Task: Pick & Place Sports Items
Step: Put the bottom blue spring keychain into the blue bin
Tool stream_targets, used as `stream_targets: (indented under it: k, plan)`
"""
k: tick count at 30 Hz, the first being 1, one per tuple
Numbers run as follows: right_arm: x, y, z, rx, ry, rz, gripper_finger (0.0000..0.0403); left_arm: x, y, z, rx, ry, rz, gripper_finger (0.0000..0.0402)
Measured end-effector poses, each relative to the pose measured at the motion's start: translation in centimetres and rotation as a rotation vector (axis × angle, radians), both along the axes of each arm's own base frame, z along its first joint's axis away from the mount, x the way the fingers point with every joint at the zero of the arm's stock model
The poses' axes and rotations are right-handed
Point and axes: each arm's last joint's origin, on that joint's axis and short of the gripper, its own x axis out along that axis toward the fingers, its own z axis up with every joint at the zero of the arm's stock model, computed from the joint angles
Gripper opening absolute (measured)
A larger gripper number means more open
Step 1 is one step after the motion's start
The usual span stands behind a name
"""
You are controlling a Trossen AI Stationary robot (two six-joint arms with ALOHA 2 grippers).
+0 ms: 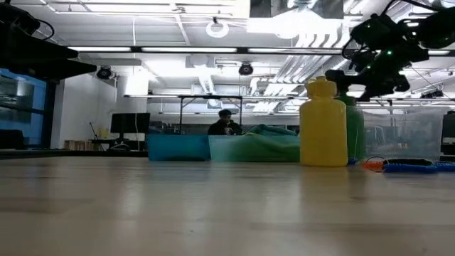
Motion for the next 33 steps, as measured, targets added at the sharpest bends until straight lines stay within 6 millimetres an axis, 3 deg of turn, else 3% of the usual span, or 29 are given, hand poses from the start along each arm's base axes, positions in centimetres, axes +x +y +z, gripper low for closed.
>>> stream_targets:
  k: [5, 14, 33]
  plan:
    - [0.0, 0.0, 0.0, 0.003, -0.005, 0.004, 0.0358, 0.0, 0.0, 0.0, 0.000, 0.000, 0.000, 0.0368]
    - [-0.3, 0.3, 0.5, -0.014, -0.024, 0.005, 0.0360, 0.0, 0.0, 0.0, 0.000, 0.000, 0.000, 0.0368]
    - [-3.2, 2.4, 4.7, -0.186, -0.125, -0.064, 0.0360, 0.0, 0.0, 0.0, 0.000, 0.000, 0.000, 0.0368]
